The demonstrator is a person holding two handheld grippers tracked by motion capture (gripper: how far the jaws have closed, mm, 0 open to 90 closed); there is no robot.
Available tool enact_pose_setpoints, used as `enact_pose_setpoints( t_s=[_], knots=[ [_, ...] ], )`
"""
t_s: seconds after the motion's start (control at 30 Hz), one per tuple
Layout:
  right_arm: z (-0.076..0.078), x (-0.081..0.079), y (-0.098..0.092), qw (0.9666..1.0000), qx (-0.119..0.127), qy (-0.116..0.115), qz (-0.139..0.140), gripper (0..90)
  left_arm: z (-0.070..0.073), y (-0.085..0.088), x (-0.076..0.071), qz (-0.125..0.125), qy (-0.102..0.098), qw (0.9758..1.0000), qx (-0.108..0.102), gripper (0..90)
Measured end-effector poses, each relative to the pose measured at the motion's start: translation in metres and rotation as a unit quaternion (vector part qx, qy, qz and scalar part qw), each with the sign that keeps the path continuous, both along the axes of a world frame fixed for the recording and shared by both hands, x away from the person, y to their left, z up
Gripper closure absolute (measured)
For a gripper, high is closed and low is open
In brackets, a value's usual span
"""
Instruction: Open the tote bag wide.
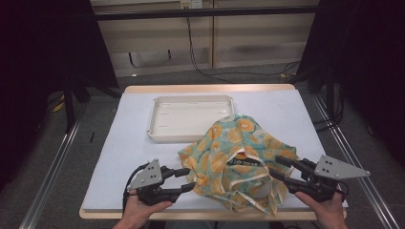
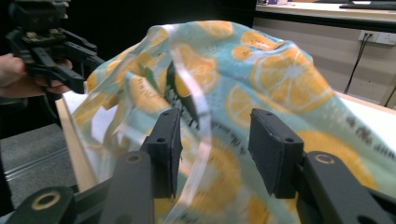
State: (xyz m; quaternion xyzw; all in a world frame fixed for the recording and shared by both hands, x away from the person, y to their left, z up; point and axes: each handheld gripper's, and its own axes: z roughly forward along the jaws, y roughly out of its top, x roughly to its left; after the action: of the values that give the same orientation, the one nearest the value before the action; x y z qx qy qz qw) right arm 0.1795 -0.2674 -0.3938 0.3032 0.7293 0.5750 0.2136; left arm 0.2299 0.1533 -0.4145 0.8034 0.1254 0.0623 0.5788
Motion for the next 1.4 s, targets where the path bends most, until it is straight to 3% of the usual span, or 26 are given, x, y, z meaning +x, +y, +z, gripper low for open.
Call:
enact_pose_setpoints(
  t_s=[0.13, 0.2, 0.23, 0.37, 0.47, 0.5, 0.67, 0.9, 0.93, 1.23, 1.4],
  knots=[
    [-0.001, 0.009, 0.005, 1.0, -0.005, -0.002, 0.001, 48.1, -0.001, -0.013, -0.001, -0.015, -0.003, 0.9999, 0.004, 53.3],
    [-0.007, 0.013, 0.008, 1.0, -0.009, 0.0, 0.002, 45.9, -0.005, -0.02, 0.0, -0.019, 0.003, 0.9998, 0.011, 52.2],
    [-0.01, 0.014, 0.009, 1.0, -0.007, 0.003, 0.002, 44.3, -0.007, -0.023, 0.001, -0.024, 0.01, 0.9996, 0.005, 52.4],
    [-0.017, 0.017, 0.012, 0.9998, -0.014, 0.011, 0.003, 41.4, -0.009, -0.031, 0.001, -0.023, 0.012, 0.9994, 0.023, 56.3],
    [-0.021, 0.02, 0.013, 0.9997, -0.02, 0.016, -0.005, 41.9, -0.008, -0.033, 0.004, -0.038, 0.02, 0.9988, 0.021, 71.8],
    [-0.022, 0.023, 0.014, 0.9997, -0.02, 0.013, -0.004, 42.4, -0.008, -0.034, 0.005, -0.048, 0.026, 0.9984, 0.017, 82.6],
    [-0.023, 0.023, 0.017, 0.9994, -0.031, 0.013, -0.006, 54.1, -0.005, -0.035, 0.005, -0.055, 0.031, 0.9979, 0.019, 90.0],
    [-0.02, 0.022, 0.015, 0.9994, -0.03, 0.016, 0.005, 85.5, 0.004, -0.033, 0.004, -0.066, 0.033, 0.9973, 0.004, 90.0],
    [-0.019, 0.022, 0.015, 0.9994, -0.029, 0.018, 0.007, 90.0, 0.006, -0.032, 0.003, -0.068, 0.036, 0.997, -0.006, 90.0],
    [0.003, 0.014, 0.007, 0.9998, -0.009, 0.001, 0.019, 90.0, 0.025, -0.027, 0.009, -0.068, 0.032, 0.9965, -0.036, 90.0],
    [0.015, 0.018, 0.003, 0.9998, 0.004, -0.008, 0.016, 90.0, 0.036, -0.022, 0.016, -0.056, 0.034, 0.9965, -0.052, 90.0]
  ],
)
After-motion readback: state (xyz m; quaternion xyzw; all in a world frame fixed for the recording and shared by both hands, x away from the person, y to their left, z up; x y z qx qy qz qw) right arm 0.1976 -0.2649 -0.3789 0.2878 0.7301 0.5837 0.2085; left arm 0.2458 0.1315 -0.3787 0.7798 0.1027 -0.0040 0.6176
